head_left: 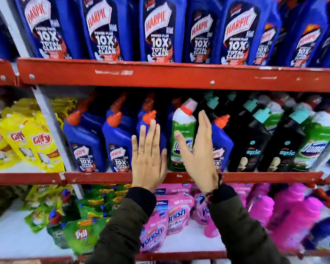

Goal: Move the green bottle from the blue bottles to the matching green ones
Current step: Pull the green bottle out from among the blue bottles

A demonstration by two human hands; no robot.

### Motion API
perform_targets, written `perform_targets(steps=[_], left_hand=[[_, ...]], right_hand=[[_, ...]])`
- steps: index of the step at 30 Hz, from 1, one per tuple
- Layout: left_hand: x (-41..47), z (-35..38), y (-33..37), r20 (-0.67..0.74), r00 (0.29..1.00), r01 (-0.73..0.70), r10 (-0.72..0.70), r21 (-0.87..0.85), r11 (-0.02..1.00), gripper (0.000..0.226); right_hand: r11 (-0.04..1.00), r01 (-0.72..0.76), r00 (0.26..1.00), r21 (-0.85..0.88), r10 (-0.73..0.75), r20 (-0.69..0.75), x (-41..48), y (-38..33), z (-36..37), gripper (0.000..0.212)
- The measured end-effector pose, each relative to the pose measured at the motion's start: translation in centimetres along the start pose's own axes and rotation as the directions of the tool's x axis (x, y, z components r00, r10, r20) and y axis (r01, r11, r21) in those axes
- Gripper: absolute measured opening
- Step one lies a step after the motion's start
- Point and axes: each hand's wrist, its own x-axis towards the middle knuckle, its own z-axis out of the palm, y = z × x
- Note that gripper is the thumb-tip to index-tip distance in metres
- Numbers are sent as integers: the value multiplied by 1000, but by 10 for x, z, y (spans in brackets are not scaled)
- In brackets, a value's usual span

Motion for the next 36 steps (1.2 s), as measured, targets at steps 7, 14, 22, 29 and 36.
perform_targets(steps=[7, 14, 22, 29, 36], left_hand=[[-34, 46, -25, 75, 996, -55, 50, 66, 996, 81], [-45, 72, -33, 14, 994, -112, 111, 54, 992, 71], [-45, 72, -33, 7, 992, -124, 124, 33, 992, 66], [-44, 70, -31, 10, 995, -97, 97, 31, 995, 79], [-45, 71, -32, 34, 995, -99, 98, 40, 994, 82]], right_hand=[[991, -132, 988, -38, 129, -80, 36, 11, 31, 79], [994, -105, 987, -33, 100, -123, 40, 20, 35, 59], [997, -45, 986, 65, 55, -160, 24, -11, 9, 48], [976, -101, 986, 195, 125, -113, 1, -32, -32, 50], [957, -271, 962, 105, 268, 50, -55, 10, -21, 52]])
